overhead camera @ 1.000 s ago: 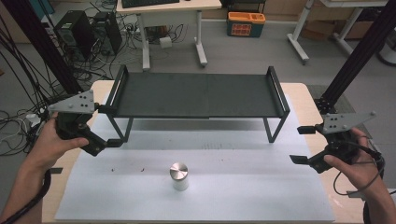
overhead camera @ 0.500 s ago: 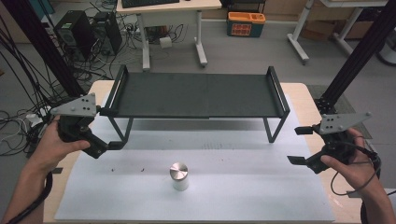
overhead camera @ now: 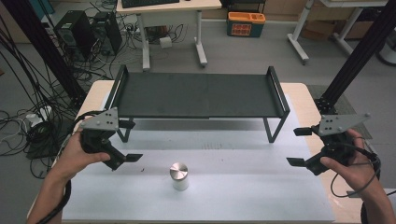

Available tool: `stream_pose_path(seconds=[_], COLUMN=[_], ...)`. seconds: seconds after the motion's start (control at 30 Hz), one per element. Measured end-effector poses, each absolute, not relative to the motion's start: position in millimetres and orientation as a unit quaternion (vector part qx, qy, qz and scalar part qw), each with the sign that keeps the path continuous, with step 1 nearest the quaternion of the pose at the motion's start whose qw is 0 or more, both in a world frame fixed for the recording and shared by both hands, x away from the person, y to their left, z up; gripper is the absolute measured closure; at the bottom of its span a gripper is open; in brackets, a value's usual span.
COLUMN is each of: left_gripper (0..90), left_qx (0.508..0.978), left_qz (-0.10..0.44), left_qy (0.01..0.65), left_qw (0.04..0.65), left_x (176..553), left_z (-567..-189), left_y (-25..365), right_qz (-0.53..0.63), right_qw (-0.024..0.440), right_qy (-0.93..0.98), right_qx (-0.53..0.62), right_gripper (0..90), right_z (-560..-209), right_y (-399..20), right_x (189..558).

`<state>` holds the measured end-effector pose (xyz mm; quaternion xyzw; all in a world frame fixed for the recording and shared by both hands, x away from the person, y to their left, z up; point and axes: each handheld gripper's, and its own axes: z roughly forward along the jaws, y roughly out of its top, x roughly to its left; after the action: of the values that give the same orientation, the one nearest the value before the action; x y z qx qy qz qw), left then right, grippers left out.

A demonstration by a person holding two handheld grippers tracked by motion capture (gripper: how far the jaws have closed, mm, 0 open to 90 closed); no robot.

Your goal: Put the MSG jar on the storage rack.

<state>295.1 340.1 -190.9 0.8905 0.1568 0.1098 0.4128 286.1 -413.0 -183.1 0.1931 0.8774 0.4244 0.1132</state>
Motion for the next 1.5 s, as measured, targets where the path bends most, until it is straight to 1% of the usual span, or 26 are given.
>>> stream_pose_path(seconds=[0.4,0.47,0.93,1.5], left_gripper=[1.2,1.2,1.3,1.8], left_qx=[0.897,0.892,0.889,0.899], left_qz=[0.084,0.071,0.046,0.021], left_qy=[0.145,0.142,0.136,0.127], left_qw=[0.410,0.423,0.434,0.418], left_x=[298.9,301.0,304.7,310.9], left_z=[-213.5,-223.1,-250.8,-275.4], left_y=[315.0,312.5,292.5,260.7], right_qz=[0.428,0.429,0.433,0.438], right_qw=[0.114,0.115,0.113,0.105], right_qy=[0.876,0.876,0.874,0.872], right_qx=[0.189,0.189,0.188,0.190], right_gripper=[3.8,3.8,3.9,4.1], right_z=[-182.0,-182.1,-184.7,-193.9], right_y=[-415.2,-415.9,-420.0,-425.8], right_x=[281.9,280.9,278.6,278.1])
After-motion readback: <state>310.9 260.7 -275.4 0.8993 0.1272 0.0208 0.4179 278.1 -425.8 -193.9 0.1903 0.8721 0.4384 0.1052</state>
